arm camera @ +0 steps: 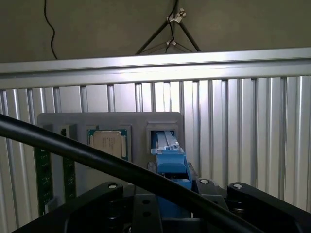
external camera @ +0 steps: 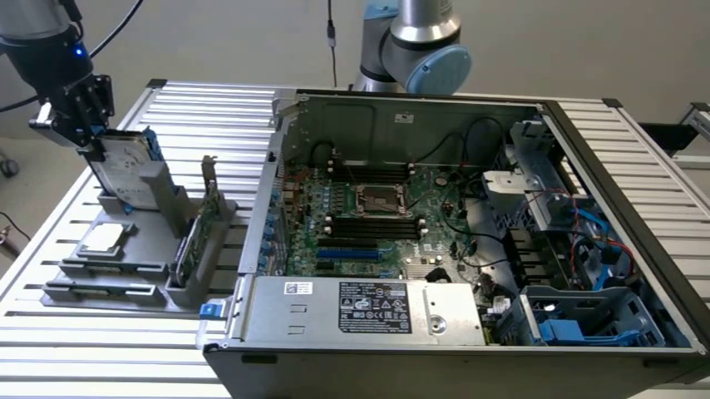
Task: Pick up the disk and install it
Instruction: 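Pick up the disk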
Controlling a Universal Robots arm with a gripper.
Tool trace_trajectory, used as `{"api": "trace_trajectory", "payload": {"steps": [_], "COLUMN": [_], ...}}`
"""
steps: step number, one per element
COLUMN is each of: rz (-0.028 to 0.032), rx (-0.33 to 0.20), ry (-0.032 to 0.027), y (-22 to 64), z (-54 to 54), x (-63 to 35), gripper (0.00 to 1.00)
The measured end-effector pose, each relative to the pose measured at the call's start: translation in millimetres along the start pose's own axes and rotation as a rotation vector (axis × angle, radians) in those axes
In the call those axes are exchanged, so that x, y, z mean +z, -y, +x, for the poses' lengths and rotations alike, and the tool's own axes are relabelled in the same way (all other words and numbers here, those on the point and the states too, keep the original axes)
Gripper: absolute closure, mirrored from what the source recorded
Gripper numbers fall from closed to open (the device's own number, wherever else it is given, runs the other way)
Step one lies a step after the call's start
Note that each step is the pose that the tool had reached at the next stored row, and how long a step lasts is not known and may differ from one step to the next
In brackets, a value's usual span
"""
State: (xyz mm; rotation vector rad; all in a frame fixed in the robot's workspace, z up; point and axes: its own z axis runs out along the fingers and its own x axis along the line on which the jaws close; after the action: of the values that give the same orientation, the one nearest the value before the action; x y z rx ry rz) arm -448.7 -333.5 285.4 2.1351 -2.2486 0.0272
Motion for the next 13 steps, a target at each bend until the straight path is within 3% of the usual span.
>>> {"api": "trace_trajectory", "payload": {"steps": [13], "rz": [0.0], "rx": [0.0], "ry": [0.0], "y": [-0.1], "z": [0.2], "x": [-4.8], "gripper": [0.67]}}
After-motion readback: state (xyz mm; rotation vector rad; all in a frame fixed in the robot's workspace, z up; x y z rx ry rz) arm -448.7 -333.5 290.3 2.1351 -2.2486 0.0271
